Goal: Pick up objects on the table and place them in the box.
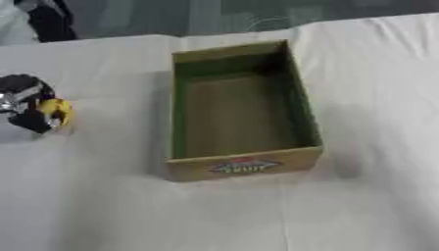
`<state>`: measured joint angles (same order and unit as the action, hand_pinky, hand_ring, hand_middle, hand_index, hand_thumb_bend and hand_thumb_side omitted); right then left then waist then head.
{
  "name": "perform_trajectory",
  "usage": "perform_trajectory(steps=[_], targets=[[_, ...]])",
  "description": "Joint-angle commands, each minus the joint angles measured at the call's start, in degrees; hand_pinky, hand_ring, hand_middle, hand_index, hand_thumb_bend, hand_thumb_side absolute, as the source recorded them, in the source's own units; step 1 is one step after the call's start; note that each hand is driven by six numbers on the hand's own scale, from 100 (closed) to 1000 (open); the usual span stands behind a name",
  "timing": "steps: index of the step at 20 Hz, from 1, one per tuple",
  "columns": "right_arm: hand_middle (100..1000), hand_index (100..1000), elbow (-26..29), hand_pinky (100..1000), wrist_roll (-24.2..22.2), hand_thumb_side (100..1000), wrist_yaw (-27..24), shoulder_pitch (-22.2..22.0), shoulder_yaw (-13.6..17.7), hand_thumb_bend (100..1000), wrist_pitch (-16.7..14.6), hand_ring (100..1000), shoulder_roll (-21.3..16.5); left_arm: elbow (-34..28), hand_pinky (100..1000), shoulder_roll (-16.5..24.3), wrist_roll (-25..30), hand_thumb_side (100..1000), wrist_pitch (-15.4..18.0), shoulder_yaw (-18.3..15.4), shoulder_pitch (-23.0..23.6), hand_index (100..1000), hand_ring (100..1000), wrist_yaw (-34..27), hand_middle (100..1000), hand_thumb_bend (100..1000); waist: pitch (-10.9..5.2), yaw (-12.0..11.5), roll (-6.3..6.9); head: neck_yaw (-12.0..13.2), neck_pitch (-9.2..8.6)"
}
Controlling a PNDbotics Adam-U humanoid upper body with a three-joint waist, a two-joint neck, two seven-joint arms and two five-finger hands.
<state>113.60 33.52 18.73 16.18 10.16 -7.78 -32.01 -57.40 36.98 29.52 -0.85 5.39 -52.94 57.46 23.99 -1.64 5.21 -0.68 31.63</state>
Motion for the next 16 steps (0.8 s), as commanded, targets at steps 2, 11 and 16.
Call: perform_trajectory(steps=[2, 11, 16], targets=[[742, 856, 1.0, 755, 0.2, 861, -0.3, 0.5, 0.4, 100, 0.0, 762, -1.0, -1.8, 382, 1.9, -2.7, 286, -0.9, -0.3, -0.9, 600, 551, -0.3, 481, 100, -1.79, -0.2, -0.29, -0.1, -0.06], [741, 856, 1.0, 756, 0.5, 864, -0.9, 0.3, 0.6, 100, 0.1, 761, -0.9, -9.4, 349, 2.8, -5.4, 325, -2.1, 0.7, -1.2, 582, 526, -0.2, 464, 100, -3.66, -0.8, -0.52, -0.5, 0.95], [740, 856, 1.0, 756, 0.6, 864, -1.3, 0.2, 0.7, 100, 0.2, 761, -0.7, -15.7, 378, 3.0, -5.7, 315, -2.9, 1.7, -1.5, 584, 501, 0.4, 469, 100, -5.05, -1.1, -0.56, -0.4, 1.49]])
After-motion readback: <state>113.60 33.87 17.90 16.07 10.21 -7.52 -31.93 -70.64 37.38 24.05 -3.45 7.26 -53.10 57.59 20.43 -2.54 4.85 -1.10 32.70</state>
